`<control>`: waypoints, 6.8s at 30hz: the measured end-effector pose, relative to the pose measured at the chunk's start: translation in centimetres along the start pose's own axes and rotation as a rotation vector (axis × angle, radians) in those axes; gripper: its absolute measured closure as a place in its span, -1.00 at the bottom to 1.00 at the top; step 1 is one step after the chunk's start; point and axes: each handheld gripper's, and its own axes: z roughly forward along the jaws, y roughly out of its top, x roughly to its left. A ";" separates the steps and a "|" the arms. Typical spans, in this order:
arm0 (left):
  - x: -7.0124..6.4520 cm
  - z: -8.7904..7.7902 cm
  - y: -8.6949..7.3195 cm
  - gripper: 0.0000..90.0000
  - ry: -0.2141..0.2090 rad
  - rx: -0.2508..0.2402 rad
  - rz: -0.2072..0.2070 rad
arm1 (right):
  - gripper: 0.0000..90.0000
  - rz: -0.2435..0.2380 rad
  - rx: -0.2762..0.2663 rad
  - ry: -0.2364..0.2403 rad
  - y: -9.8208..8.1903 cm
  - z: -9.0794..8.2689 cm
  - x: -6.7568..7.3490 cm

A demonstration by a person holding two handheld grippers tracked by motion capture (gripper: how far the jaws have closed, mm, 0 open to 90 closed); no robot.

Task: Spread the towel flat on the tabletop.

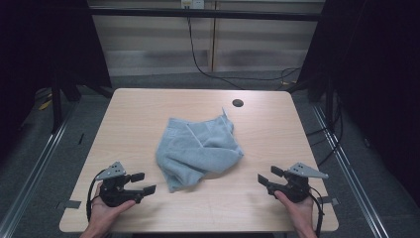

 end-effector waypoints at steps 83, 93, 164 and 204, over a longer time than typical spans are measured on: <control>-4.6 4.0 0.2 0.12 -0.259 0.144 0.089 | 0.13 -0.202 0.372 0.290 0.7 7.3 7.6; -4.0 2.8 2.1 -0.24 -0.258 0.057 0.088 | -0.24 -0.179 0.187 0.272 4.1 3.6 6.6; 3.6 3.3 8.4 0.86 -0.141 -0.150 -0.032 | 0.89 -0.089 0.042 0.081 9.6 8.0 1.7; 0.3 -0.9 4.8 0.86 -0.099 -0.058 0.038 | 0.91 -0.045 -0.017 -0.098 6.2 -1.2 0.2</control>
